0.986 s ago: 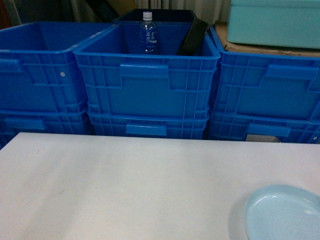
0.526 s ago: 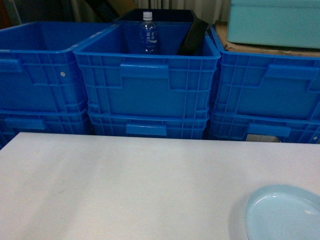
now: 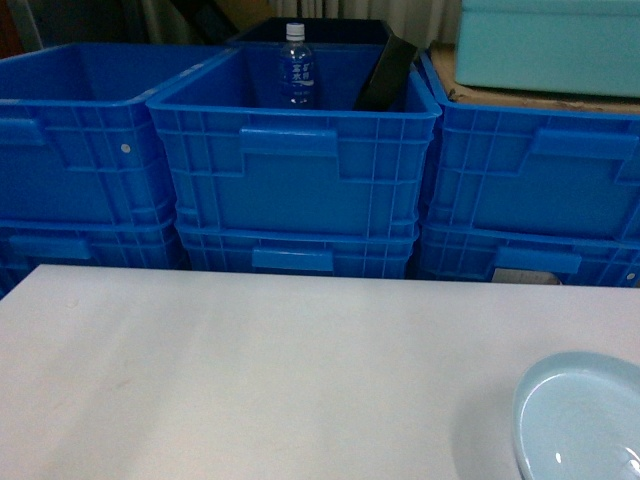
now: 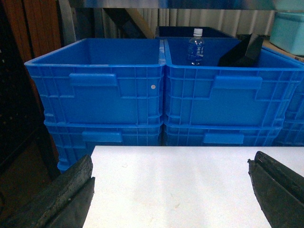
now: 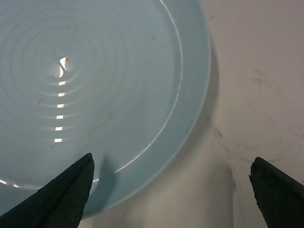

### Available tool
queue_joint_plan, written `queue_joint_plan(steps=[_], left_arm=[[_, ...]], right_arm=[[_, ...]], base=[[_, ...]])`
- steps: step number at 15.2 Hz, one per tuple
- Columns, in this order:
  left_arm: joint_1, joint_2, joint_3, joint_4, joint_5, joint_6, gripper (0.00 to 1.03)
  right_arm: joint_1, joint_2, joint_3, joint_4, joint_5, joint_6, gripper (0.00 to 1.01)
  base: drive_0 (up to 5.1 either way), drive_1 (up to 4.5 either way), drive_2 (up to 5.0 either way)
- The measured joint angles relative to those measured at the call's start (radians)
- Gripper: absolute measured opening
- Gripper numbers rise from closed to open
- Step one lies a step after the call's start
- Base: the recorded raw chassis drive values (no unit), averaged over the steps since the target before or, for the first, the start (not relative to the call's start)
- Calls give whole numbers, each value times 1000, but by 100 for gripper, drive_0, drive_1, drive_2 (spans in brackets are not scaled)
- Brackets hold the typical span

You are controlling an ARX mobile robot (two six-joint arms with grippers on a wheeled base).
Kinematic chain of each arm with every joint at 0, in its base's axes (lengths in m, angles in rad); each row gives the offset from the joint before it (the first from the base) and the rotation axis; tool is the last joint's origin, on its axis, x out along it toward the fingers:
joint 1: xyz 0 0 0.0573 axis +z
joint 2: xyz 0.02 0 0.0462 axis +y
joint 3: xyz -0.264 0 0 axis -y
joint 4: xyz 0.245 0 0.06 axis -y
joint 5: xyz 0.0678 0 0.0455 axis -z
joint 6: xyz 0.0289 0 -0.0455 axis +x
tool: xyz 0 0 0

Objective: Place blue tray on left shelf second layer neatly

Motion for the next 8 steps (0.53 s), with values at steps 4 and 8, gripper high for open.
queue_joint_plan(steps=[4, 8], left_arm=[[0, 0, 0, 0, 0, 0, 98], [0, 0, 0, 0, 0, 0, 98]], right_arm=[[0, 18, 3, 3, -3, 10, 98], [14, 17, 11, 16, -7, 19, 54]], base=[[0, 0, 0], [0, 0, 0]])
